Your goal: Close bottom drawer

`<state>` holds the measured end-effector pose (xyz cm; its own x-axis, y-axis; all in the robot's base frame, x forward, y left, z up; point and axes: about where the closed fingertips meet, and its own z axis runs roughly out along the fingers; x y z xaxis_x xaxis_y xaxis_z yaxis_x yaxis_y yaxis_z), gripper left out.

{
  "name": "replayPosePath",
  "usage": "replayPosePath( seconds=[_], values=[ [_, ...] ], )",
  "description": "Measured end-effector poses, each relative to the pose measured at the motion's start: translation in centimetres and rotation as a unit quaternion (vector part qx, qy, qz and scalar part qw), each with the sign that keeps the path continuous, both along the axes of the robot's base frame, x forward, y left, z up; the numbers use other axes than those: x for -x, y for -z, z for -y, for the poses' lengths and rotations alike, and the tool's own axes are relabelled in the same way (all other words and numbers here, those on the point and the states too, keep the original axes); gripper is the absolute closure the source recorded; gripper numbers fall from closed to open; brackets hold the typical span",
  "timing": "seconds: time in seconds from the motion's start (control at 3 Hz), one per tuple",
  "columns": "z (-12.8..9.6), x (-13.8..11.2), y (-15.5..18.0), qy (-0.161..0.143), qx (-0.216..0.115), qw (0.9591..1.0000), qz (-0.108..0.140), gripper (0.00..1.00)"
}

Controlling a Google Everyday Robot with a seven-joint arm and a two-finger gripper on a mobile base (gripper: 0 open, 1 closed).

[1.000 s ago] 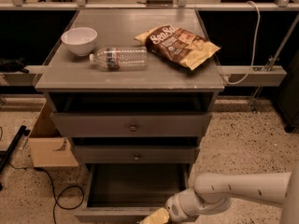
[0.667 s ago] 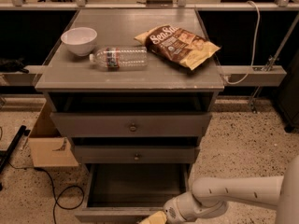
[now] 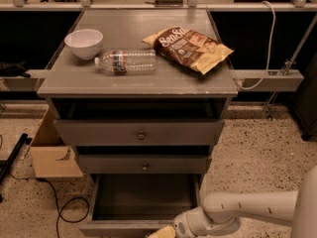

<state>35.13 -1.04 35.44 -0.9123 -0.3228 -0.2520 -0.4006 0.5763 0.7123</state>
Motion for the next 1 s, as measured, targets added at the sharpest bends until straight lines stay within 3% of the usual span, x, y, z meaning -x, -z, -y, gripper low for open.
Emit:
replayPosePath(
  seconds=[0.33,0.67,1.0],
  values=[
    [-0.20,-0.05,0.39,0.000,0.001,0.9999,0.010,0.00],
    [-0.47,-0.16,0.03,-0.002,0.020,0.9972,0.072,0.00],
    [-0.48,-0.50,-0.24,0.004,0.041,0.9919,0.120,0.00]
  ],
)
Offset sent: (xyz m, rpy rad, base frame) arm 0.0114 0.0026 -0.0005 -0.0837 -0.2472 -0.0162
